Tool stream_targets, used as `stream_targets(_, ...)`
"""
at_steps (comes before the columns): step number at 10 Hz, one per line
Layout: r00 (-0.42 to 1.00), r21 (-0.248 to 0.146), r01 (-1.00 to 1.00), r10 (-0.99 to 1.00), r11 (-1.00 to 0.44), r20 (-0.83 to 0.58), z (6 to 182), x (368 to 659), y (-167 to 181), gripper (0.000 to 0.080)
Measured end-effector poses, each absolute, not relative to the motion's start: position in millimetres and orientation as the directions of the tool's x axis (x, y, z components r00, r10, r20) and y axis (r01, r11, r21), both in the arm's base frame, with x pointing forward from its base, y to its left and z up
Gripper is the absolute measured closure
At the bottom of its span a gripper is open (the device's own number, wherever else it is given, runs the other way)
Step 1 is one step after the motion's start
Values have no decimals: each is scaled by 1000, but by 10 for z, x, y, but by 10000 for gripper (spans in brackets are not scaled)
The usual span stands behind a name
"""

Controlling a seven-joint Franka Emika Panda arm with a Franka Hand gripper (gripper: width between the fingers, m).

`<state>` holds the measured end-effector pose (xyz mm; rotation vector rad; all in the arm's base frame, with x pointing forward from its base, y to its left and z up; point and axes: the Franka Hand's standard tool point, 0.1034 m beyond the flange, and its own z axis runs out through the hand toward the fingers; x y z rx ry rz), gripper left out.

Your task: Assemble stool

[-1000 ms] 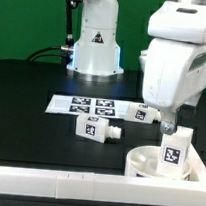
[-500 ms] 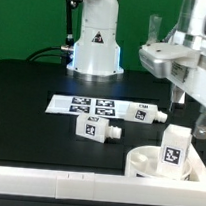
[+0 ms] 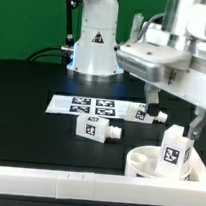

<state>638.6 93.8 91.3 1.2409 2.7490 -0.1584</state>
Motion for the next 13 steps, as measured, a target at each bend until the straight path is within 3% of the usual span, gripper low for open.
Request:
stream_targets(4, -804, -111, 592, 578, 798, -140, 642, 6298, 1047, 150)
stream_targets(5, -795, -108, 605, 589, 789, -143, 648, 6302, 1041, 180)
stream_targets(6, -795, -109, 605, 590, 789, -142, 643, 6300, 1035, 315)
stream_targets(7, -751, -98, 658, 643, 746, -146, 640, 6298, 1037, 449)
stream_targets(10, -589, -64, 807, 791, 587, -164, 638, 6297, 1034, 467)
stream_targets(13, -179, -43, 984, 963, 174, -199, 625, 6360, 1076, 467)
